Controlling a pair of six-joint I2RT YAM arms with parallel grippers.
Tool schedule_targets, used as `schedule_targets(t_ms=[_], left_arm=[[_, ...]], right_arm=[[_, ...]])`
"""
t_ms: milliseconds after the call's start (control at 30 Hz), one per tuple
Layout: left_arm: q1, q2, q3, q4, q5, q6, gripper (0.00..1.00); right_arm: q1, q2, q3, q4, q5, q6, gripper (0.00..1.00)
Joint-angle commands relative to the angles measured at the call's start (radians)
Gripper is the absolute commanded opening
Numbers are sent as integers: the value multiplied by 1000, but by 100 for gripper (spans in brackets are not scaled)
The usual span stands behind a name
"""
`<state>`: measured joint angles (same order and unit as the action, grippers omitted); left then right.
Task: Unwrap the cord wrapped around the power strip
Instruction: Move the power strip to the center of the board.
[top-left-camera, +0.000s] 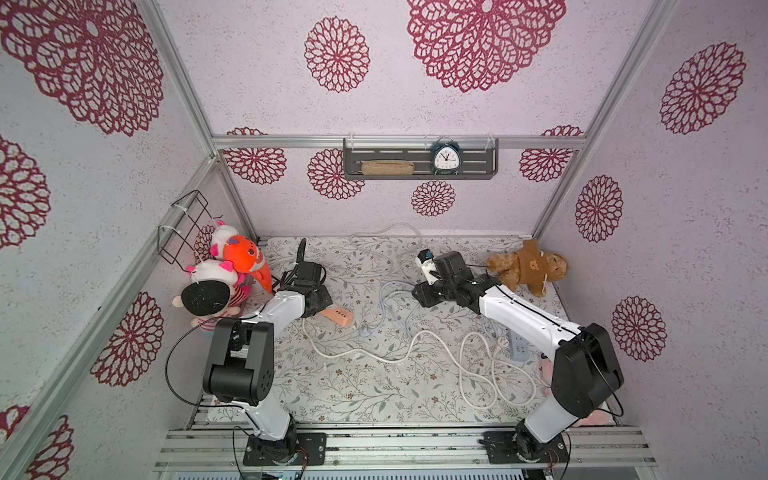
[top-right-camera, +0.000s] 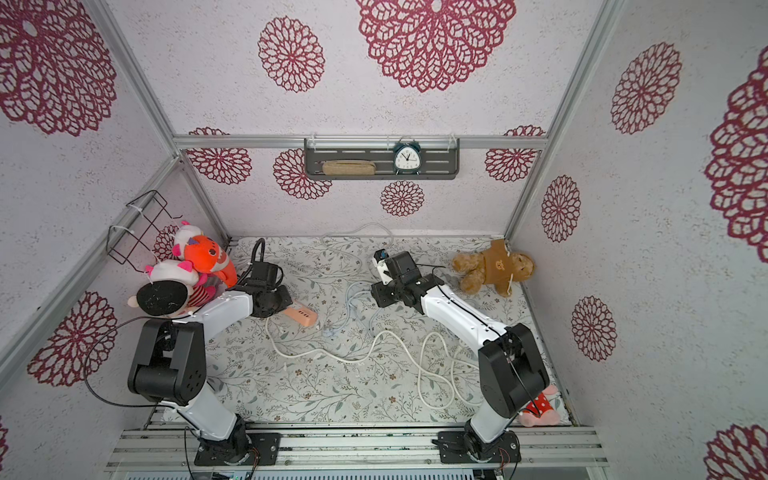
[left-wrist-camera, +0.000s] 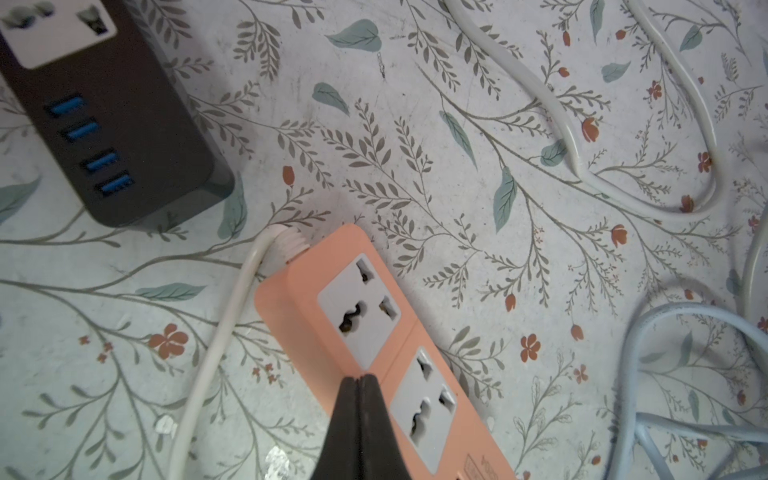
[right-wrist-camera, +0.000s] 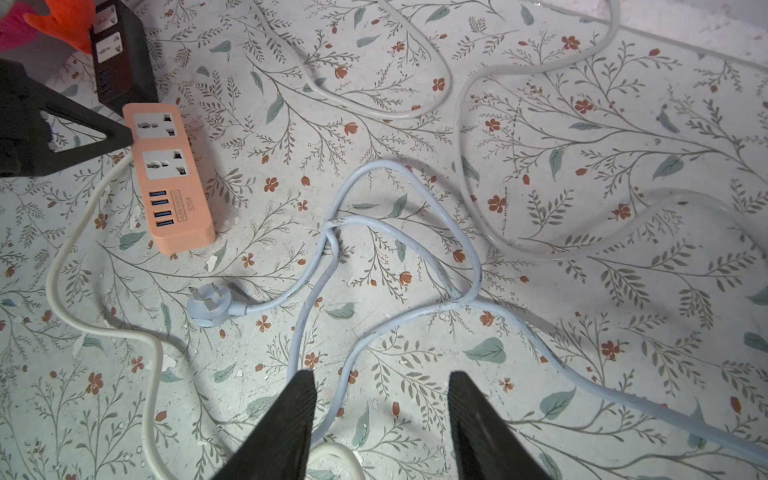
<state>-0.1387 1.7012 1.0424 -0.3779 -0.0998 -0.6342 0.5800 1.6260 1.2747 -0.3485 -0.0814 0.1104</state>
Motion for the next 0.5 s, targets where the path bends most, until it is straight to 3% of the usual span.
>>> schedule_targets(t_ms=[0,467], left_arm=[[-2,26,-34,-9,-5,11,0],[7,105,-69,44,0,-22,0]], right_arm=[[-15,-58,-1,18,13,20,55],[-31,-75,-35,32,13,34,54]])
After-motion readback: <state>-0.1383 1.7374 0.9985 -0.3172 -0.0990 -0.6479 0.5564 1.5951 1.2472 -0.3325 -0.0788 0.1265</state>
